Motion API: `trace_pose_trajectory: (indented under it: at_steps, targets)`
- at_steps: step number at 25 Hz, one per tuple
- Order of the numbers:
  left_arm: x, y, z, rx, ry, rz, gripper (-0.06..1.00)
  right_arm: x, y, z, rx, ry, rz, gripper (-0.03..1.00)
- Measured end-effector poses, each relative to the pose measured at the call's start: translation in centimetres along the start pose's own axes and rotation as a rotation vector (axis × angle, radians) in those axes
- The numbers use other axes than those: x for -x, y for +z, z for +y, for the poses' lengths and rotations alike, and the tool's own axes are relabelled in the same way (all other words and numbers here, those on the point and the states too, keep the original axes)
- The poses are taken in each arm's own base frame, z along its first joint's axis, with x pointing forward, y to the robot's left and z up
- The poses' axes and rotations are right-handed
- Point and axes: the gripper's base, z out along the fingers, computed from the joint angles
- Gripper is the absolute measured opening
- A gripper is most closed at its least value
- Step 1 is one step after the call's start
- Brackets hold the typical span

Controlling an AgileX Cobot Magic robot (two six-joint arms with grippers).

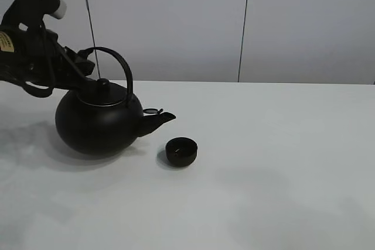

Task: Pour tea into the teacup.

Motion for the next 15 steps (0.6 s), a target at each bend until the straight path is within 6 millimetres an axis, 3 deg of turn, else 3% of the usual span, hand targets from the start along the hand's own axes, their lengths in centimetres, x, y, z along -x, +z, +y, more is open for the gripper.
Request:
trace_pose_trajectory:
  at_steps: [15]
  targets:
    - [1.3, 0.7, 0.0, -0.023, 0.052, 0.001, 0.11, 0.0, 0.0, 0.0, 0.000, 0.000, 0.000, 0.64]
